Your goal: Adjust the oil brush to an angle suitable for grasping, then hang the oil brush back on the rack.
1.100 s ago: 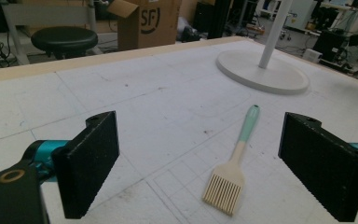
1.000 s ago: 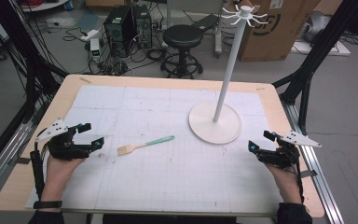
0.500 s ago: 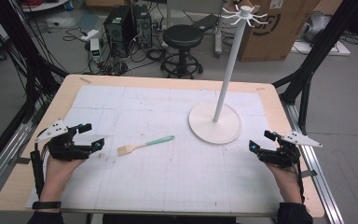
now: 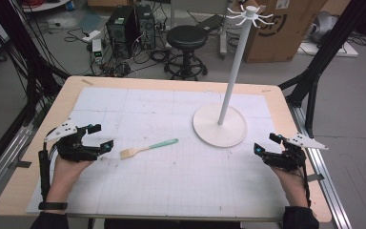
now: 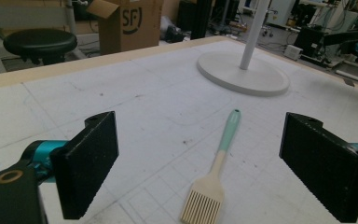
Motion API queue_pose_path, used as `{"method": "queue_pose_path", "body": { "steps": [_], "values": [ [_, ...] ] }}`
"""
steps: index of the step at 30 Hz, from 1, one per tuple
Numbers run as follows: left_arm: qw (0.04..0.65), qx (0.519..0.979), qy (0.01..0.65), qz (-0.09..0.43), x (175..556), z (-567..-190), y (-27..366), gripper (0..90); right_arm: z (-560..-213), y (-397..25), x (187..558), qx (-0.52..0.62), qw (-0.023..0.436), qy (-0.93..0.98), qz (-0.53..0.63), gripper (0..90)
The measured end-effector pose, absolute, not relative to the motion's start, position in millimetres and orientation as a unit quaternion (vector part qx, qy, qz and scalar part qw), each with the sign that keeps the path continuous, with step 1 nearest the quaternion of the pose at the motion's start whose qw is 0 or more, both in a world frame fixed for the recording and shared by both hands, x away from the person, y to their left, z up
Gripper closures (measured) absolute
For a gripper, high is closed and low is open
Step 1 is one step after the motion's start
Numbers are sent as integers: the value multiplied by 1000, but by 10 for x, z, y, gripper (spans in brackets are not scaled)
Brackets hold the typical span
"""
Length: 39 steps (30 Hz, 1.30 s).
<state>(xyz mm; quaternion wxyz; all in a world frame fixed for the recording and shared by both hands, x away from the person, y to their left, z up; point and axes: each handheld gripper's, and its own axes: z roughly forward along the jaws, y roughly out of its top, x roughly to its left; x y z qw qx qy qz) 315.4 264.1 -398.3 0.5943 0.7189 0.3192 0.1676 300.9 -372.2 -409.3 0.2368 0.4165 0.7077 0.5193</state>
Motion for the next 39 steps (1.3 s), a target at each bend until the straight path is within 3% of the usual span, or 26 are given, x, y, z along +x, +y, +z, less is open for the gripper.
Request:
{"method": "queue_pose_path", "body": {
  "steps": [24,39],
  "values": [
    [593,724,311,166,3179,-3994,2622,123,-4090,-3730,3008,419,240,706,518,158],
    [568,758,287,141,3303,-4051,2296,125,-4098,-3725,3023,416,236,708,519,158]
  ]
}}
